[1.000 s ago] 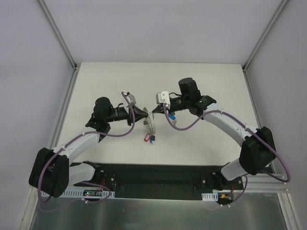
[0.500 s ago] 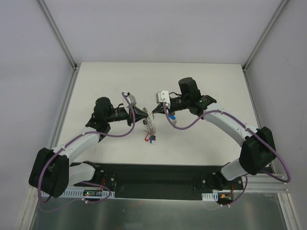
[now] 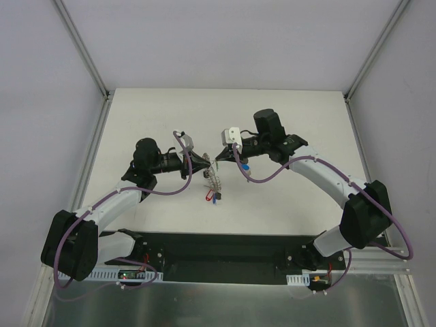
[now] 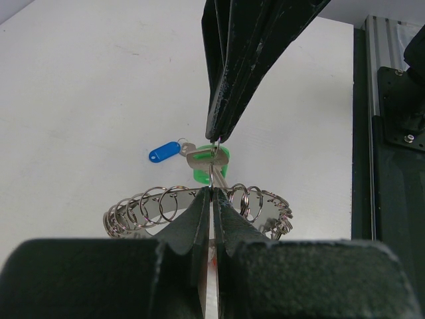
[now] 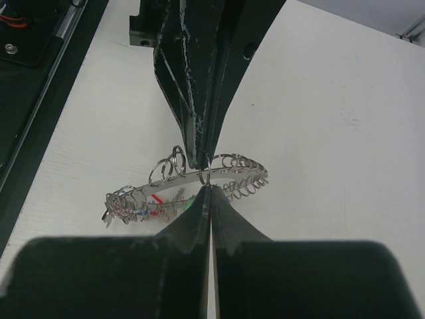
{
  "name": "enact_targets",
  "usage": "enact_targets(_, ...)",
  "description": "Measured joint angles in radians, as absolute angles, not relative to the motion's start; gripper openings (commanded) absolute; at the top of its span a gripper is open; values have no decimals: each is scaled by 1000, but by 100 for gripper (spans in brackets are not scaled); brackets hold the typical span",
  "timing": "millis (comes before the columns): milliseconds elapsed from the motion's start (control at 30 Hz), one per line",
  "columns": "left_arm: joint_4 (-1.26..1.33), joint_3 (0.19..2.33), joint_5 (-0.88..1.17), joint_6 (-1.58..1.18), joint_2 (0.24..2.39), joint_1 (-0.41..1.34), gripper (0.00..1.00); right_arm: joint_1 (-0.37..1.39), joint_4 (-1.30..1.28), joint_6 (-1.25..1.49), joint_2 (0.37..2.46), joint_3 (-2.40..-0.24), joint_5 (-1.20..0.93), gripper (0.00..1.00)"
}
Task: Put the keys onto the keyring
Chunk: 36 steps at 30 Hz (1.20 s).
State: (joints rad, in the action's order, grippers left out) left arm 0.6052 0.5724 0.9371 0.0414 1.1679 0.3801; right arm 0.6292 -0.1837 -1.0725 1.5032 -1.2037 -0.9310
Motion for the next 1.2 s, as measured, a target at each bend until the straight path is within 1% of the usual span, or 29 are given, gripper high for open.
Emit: enact_targets(1200, 610, 572, 935, 41, 1158, 380, 0, 638, -184, -1048, 1507, -1209, -920, 1)
